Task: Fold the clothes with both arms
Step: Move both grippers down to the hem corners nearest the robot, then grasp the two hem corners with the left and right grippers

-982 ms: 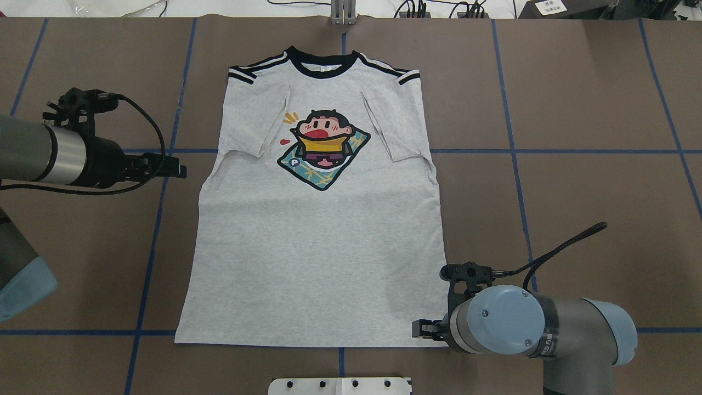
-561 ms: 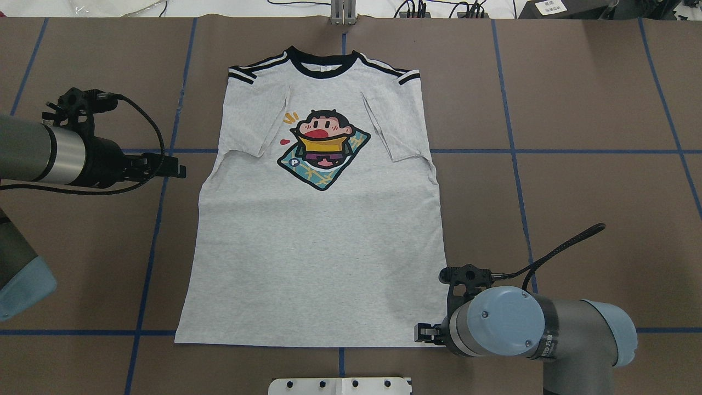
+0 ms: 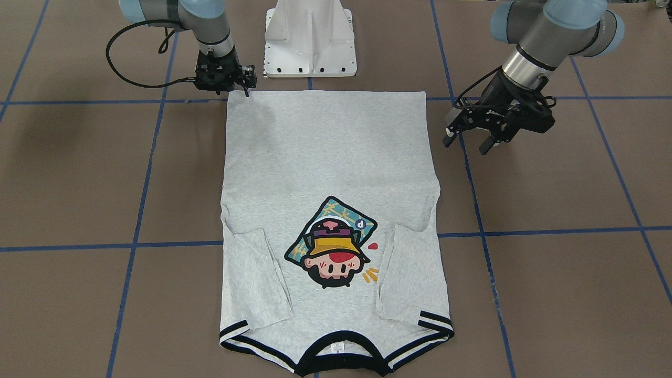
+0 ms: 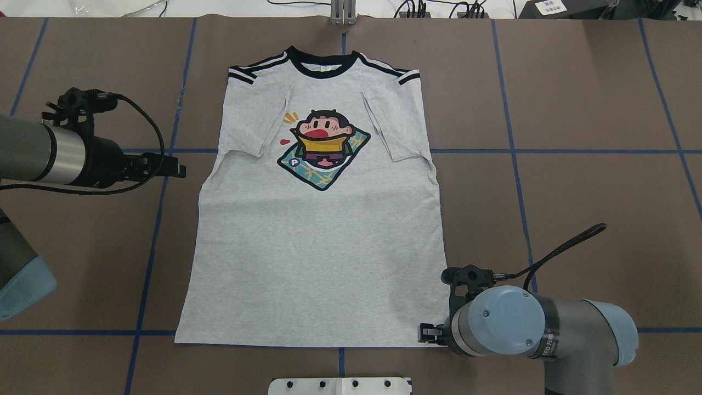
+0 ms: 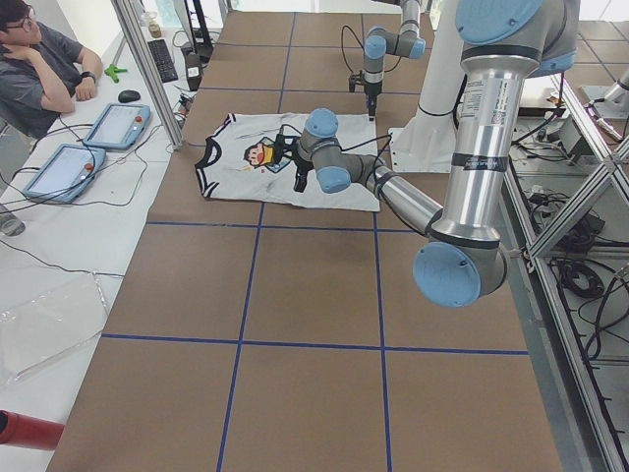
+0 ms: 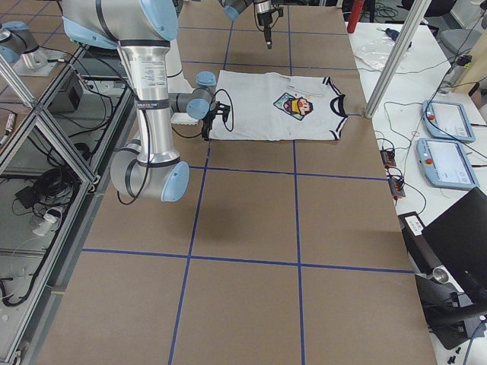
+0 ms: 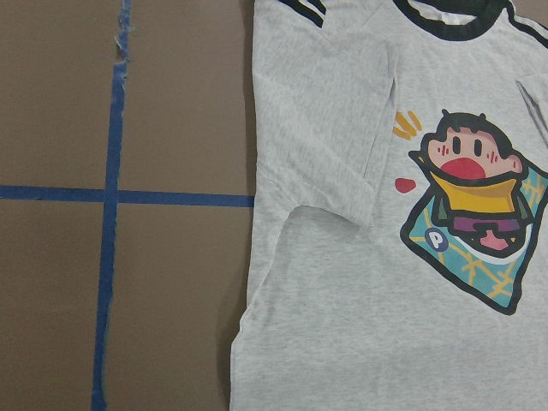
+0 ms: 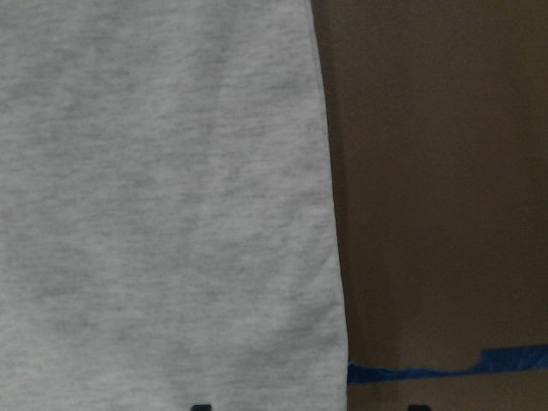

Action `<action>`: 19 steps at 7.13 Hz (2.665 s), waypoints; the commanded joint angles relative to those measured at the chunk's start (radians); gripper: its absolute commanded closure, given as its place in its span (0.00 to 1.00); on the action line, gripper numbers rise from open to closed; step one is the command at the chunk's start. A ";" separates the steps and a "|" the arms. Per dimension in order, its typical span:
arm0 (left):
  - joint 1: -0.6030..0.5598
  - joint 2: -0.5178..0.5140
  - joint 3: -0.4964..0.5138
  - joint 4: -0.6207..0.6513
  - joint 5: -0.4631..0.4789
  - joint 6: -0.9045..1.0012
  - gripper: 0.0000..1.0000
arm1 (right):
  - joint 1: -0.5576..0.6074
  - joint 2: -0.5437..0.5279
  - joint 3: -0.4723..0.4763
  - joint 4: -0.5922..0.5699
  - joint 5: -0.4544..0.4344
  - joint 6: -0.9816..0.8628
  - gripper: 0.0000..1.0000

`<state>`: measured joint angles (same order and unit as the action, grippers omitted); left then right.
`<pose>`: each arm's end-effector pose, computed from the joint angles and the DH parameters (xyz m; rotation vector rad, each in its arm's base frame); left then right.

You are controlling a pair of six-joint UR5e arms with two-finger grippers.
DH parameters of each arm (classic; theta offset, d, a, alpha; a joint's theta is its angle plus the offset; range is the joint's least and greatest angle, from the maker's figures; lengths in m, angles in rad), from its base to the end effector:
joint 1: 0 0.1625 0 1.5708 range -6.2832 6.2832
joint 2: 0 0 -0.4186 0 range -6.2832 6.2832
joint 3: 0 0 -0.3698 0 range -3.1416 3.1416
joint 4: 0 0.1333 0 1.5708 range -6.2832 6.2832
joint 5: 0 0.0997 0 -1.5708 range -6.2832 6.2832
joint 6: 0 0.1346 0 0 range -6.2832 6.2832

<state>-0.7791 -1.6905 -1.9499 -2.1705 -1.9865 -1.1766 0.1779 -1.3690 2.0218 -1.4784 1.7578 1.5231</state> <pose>0.3215 -0.4284 0.3684 0.2879 1.1054 -0.1139 -0.5129 -0.2022 0.3776 -0.0935 -0.7583 0.0541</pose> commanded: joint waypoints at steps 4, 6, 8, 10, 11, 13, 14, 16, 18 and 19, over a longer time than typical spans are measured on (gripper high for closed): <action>0.000 0.000 0.000 0.000 0.002 0.000 0.02 | 0.002 0.002 -0.003 0.001 -0.001 0.012 0.61; 0.000 0.000 0.000 0.000 0.003 0.000 0.02 | 0.002 0.001 -0.002 0.001 -0.001 0.019 0.80; 0.000 0.000 0.000 0.000 0.005 0.000 0.02 | 0.002 0.002 0.006 0.001 -0.001 0.019 1.00; 0.012 0.049 -0.013 0.002 0.008 -0.009 0.01 | 0.002 0.010 0.038 0.001 -0.004 0.019 1.00; 0.041 0.117 -0.067 0.001 0.011 -0.017 0.01 | 0.006 0.010 0.058 -0.002 -0.003 0.019 1.00; 0.197 0.172 -0.125 0.009 0.110 -0.183 0.01 | 0.014 0.010 0.083 0.000 -0.007 0.019 1.00; 0.322 0.170 -0.127 0.014 0.199 -0.319 0.01 | 0.024 0.011 0.089 0.000 -0.007 0.019 1.00; 0.505 0.154 -0.130 0.104 0.320 -0.489 0.01 | 0.035 0.016 0.087 0.001 -0.001 0.017 1.00; 0.535 0.156 -0.116 0.115 0.348 -0.499 0.01 | 0.034 0.016 0.083 0.001 -0.004 0.017 1.00; 0.559 0.155 -0.116 0.133 0.348 -0.500 0.01 | 0.034 0.016 0.083 0.001 -0.004 0.017 1.00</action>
<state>-0.2476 -1.5355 -2.0680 -2.0553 -1.6453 -1.6702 0.2117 -1.3533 2.1059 -1.4773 1.7537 1.5401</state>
